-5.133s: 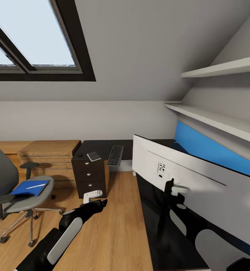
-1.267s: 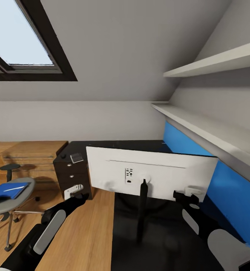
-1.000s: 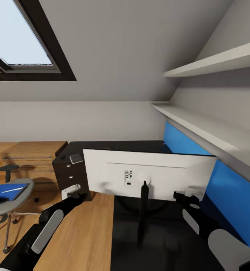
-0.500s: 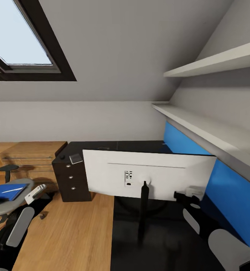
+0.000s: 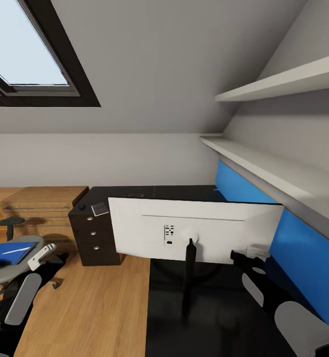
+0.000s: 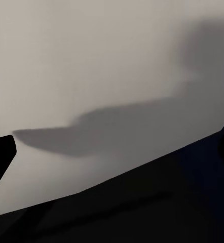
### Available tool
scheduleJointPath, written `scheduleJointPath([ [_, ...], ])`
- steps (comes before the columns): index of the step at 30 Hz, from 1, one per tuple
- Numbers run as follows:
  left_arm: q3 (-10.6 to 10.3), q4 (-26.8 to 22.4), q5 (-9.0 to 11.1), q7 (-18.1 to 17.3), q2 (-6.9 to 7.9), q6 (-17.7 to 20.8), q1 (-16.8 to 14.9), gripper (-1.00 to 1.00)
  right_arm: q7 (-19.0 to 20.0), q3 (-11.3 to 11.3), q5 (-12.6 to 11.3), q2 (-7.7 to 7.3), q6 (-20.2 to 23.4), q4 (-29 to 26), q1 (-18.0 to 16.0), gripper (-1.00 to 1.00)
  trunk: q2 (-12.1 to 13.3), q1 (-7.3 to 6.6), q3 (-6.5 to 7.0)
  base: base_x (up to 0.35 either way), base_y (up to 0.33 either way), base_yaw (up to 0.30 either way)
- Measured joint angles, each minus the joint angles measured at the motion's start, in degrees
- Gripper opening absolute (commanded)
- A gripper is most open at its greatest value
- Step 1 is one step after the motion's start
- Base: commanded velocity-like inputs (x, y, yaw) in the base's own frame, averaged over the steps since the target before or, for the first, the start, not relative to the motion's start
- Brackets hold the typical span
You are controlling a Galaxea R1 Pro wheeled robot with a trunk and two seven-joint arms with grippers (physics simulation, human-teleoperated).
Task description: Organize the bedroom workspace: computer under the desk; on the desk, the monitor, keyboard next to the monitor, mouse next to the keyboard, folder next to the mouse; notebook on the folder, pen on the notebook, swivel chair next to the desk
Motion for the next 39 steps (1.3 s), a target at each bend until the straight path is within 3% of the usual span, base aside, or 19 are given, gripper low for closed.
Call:
scheduleJointPath([
  [22, 0.0, -0.1, -0.1, -0.6, -0.07, 0.0, 0.0, 1.00, 0.0, 0.0, 0.0, 0.13, 0.0, 0.0, 0.0, 1.00, 0.0, -0.01, 0.00, 0.103, 0.000, 0.000],
  [39, -0.1, -0.1, -0.1, -0.6, -0.09, 0.0, 0.0, 1.00, 0.1, -0.1, 0.1, 0.18, 0.0, 0.0, 0.0, 1.00, 0.0, 0.00, 0.00, 0.013, 0.000, 0.000],
])
